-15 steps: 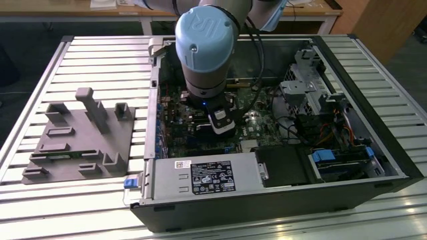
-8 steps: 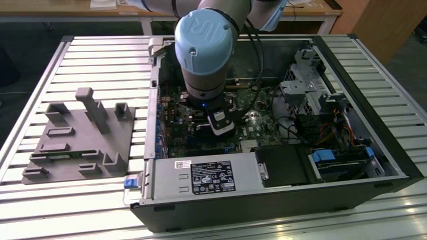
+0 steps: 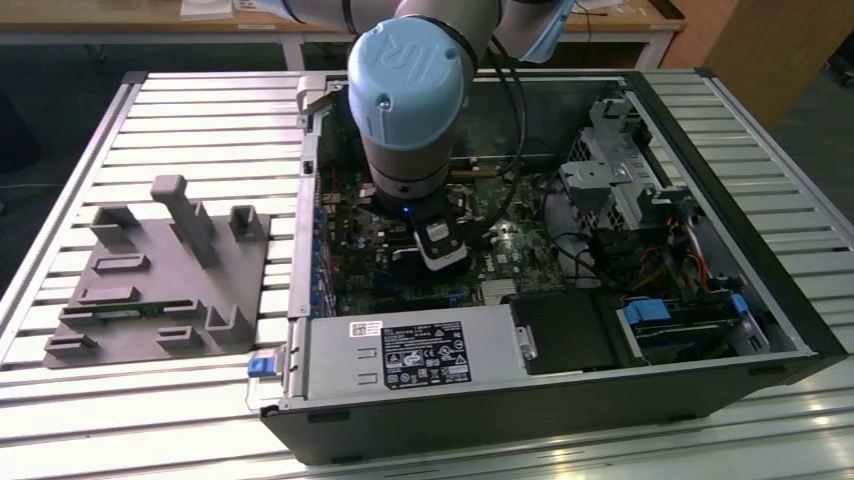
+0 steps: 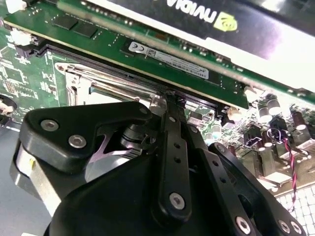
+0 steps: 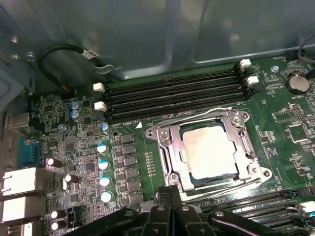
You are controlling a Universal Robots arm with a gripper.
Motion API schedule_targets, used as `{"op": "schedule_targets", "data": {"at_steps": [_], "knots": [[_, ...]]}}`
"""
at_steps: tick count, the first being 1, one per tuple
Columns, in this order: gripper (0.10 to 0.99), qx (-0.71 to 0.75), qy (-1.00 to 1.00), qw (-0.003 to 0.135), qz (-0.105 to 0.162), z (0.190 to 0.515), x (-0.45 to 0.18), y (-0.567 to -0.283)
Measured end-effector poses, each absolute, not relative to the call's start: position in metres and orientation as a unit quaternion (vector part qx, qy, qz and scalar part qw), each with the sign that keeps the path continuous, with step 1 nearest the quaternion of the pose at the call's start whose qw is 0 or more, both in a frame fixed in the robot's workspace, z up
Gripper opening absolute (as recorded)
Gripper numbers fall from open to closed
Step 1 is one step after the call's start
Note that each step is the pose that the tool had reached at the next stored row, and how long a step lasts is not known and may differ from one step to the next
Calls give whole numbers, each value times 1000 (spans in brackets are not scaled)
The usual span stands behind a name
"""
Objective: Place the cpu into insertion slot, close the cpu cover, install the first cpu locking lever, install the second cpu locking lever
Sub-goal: 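Install the second cpu locking lever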
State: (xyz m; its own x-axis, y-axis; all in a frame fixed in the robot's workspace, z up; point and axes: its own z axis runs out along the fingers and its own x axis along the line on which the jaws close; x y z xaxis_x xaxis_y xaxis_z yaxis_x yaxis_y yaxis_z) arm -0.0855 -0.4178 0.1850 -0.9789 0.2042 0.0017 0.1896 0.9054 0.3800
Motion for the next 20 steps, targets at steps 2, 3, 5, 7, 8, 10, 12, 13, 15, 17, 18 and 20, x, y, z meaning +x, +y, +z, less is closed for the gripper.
{"op": "schedule_targets", "data": {"at_steps": [2,3,5,7,8,10,12,13,15,17,18,20], "knots": [[106,101,976,19,193,189,-86,-418],[106,101,976,19,193,192,-86,-418],[106,101,976,19,193,197,-86,-418],[106,101,976,19,193,204,-85,-418],[106,102,976,19,193,207,-85,-418],[106,104,976,20,192,212,-85,-418],[106,106,976,21,189,215,-85,-418],[106,108,977,21,185,216,-85,-418],[106,112,978,23,177,218,-84,-418],[106,115,979,25,168,218,-83,-418],[106,117,979,25,165,218,-83,-418],[106,120,979,26,164,218,-81,-418]]}}
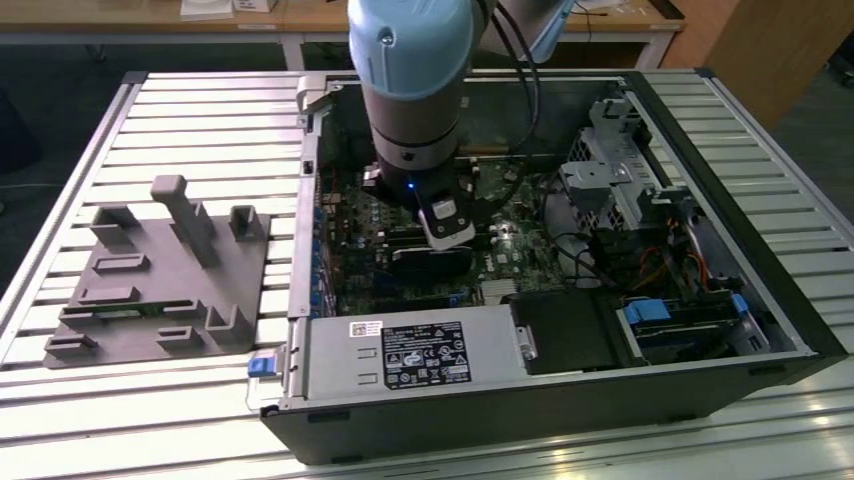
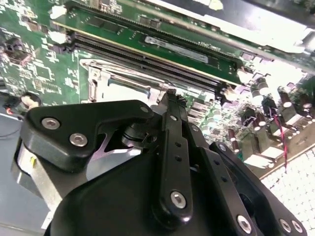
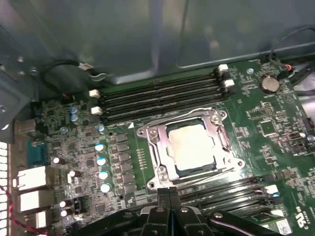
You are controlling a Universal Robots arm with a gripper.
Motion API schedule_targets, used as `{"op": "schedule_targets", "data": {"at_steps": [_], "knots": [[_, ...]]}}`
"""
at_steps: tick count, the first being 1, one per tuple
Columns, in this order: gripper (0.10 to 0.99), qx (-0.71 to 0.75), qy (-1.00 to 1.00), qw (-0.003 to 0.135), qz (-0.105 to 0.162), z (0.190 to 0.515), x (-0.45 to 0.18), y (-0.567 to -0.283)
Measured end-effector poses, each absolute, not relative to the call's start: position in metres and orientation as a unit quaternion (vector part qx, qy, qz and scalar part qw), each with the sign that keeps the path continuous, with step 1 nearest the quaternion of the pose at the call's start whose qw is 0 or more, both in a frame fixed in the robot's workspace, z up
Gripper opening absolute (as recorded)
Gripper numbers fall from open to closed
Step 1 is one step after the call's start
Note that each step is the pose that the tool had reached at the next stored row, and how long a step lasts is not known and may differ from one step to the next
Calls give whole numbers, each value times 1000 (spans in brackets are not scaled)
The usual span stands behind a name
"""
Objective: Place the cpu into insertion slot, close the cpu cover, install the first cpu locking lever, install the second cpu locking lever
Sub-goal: 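Install the second cpu locking lever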
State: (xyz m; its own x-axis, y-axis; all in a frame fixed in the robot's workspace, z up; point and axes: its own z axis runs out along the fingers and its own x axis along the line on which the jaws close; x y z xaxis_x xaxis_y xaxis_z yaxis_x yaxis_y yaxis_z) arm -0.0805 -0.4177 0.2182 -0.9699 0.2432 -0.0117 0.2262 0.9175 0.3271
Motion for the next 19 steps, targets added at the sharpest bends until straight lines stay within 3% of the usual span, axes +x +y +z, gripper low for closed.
{"op": "schedule_targets", "data": {"at_steps": [10,19], "knots": [[106,125,980,28,152,218,-69,-406],[106,125,984,32,126,217,-63,-390]]}}
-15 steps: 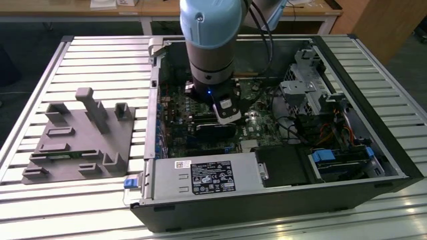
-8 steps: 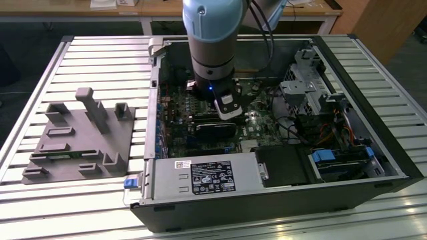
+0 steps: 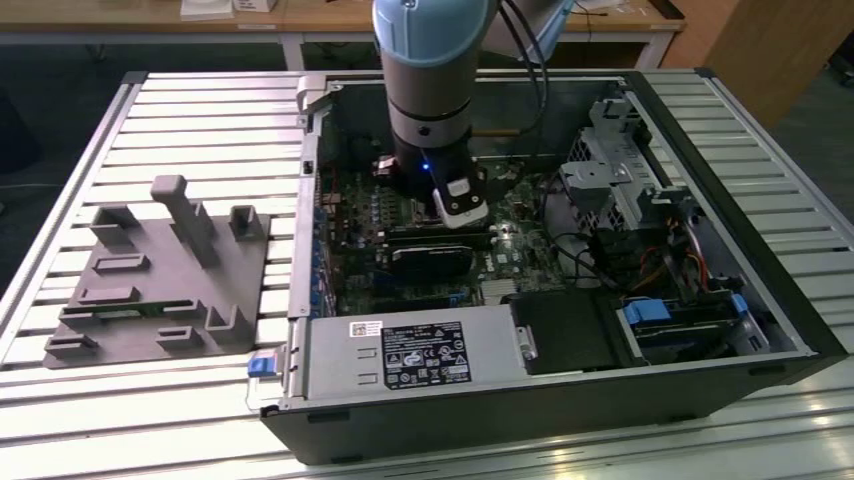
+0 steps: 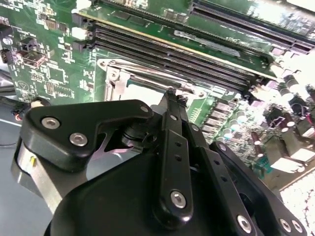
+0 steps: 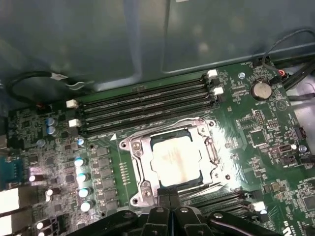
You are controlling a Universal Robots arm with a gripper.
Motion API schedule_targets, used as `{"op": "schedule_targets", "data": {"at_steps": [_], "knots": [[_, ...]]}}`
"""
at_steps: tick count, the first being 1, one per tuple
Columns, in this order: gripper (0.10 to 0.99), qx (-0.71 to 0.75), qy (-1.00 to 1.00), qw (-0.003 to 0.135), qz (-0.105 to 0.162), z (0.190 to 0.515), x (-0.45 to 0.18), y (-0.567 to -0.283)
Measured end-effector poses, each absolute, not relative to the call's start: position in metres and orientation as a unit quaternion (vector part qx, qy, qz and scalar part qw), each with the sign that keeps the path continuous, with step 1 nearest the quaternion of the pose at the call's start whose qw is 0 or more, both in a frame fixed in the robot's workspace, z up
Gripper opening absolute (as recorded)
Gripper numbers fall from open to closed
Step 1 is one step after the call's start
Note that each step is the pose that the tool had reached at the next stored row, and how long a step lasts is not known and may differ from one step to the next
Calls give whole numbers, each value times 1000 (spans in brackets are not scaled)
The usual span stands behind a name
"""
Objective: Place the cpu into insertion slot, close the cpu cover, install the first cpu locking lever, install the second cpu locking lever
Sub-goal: 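Install the second cpu locking lever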
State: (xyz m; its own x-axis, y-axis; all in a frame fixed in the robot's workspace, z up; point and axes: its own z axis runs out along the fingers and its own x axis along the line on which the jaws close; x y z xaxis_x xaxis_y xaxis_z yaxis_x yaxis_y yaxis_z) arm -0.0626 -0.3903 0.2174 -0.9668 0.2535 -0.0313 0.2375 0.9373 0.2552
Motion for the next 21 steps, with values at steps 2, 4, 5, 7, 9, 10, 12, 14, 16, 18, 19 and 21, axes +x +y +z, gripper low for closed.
{"op": "schedule_targets", "data": {"at_steps": [2,4,5,7,9,10,12,14,16,18,19,21], "knots": [[106,125,984,32,122,217,-60,-386],[106,125,985,33,119,217,-57,-381],[106,124,985,33,117,217,-56,-378],[106,124,985,33,113,216,-53,-373],[106,124,986,34,108,216,-51,-368],[106,124,986,34,106,216,-49,-366],[106,124,987,35,100,216,-47,-361],[106,124,987,36,93,216,-44,-358],[106,123,988,37,86,215,-42,-354],[106,123,989,38,78,215,-41,-351],[106,123,989,38,74,215,-41,-350],[106,123,989,39,72,215,-41,-349]]}}
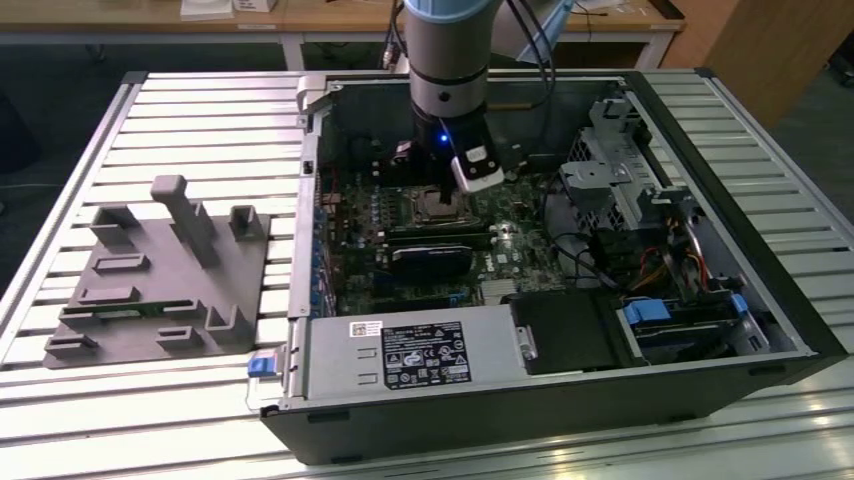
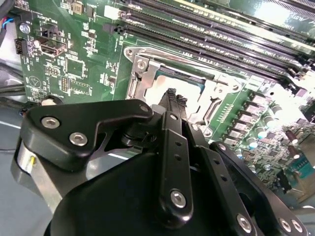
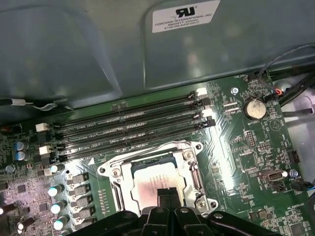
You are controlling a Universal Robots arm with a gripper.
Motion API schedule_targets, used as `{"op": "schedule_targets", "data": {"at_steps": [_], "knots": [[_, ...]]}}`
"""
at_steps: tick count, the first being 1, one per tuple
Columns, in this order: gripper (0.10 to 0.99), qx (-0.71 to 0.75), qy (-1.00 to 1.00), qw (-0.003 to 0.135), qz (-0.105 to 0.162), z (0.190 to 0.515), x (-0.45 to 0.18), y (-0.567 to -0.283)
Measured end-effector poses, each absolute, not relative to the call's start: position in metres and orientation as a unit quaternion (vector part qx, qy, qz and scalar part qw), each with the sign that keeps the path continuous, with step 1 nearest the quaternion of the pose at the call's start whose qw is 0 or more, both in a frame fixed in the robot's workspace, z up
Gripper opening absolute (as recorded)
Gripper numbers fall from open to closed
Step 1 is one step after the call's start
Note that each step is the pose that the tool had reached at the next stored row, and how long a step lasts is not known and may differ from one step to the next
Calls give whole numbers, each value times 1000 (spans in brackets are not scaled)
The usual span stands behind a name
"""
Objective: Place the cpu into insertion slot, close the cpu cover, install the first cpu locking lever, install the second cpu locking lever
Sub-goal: 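Install the second cpu locking lever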
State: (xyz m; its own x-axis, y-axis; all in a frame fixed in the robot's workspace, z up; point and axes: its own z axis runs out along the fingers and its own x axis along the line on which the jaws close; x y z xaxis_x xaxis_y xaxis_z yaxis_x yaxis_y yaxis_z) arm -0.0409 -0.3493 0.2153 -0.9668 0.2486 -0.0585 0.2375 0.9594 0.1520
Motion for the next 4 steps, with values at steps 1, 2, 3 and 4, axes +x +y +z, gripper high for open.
{"op": "schedule_targets", "data": {"at_steps": [1,2,3,4], "knots": [[106,123,989,39,72,215,-41,-349],[106,123,989,39,71,215,-41,-349],[106,123,989,39,71,215,-41,-349],[106,123,989,39,71,215,-41,-349]]}}
